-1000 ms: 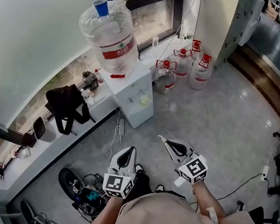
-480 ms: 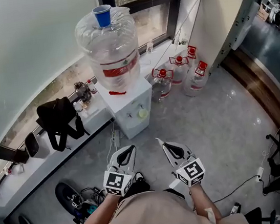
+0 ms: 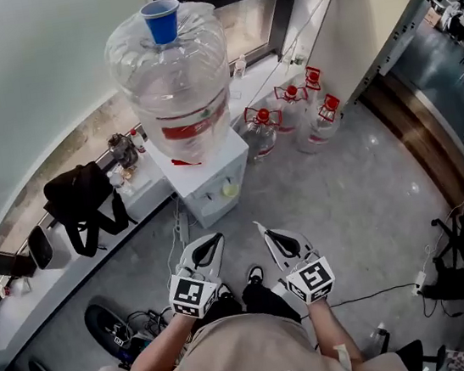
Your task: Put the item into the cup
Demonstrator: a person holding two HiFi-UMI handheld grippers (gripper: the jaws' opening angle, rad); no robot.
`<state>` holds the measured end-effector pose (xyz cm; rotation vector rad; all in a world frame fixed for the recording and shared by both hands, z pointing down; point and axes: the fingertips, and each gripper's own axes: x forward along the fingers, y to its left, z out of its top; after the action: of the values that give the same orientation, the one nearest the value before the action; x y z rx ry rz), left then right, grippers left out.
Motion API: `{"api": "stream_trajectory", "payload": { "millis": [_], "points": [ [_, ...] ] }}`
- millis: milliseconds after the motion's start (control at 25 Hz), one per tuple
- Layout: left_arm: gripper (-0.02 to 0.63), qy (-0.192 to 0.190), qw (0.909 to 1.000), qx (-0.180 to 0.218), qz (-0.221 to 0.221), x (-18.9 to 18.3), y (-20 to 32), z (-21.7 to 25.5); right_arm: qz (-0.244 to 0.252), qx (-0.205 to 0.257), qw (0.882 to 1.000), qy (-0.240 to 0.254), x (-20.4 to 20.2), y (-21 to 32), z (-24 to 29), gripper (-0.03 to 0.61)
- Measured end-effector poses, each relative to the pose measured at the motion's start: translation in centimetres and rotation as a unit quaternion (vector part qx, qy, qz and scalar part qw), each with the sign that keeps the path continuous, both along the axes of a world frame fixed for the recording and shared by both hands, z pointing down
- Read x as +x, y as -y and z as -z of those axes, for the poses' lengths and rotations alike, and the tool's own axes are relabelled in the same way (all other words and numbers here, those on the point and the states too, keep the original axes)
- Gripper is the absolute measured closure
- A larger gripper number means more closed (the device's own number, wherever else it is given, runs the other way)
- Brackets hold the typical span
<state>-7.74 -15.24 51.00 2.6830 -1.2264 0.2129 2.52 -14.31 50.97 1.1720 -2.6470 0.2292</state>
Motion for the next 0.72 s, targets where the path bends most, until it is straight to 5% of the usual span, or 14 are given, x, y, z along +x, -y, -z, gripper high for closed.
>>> {"api": "stream_trajectory", "payload": {
  "millis": [720],
  "points": [
    [0.606, 0.027, 0.9934, -0.054, 0.098, 3.6, 9.3, -5.8, 0.103, -0.033, 0.994, -0.003, 2.1, 12.7, -9.6, 0.566]
  ]
}}
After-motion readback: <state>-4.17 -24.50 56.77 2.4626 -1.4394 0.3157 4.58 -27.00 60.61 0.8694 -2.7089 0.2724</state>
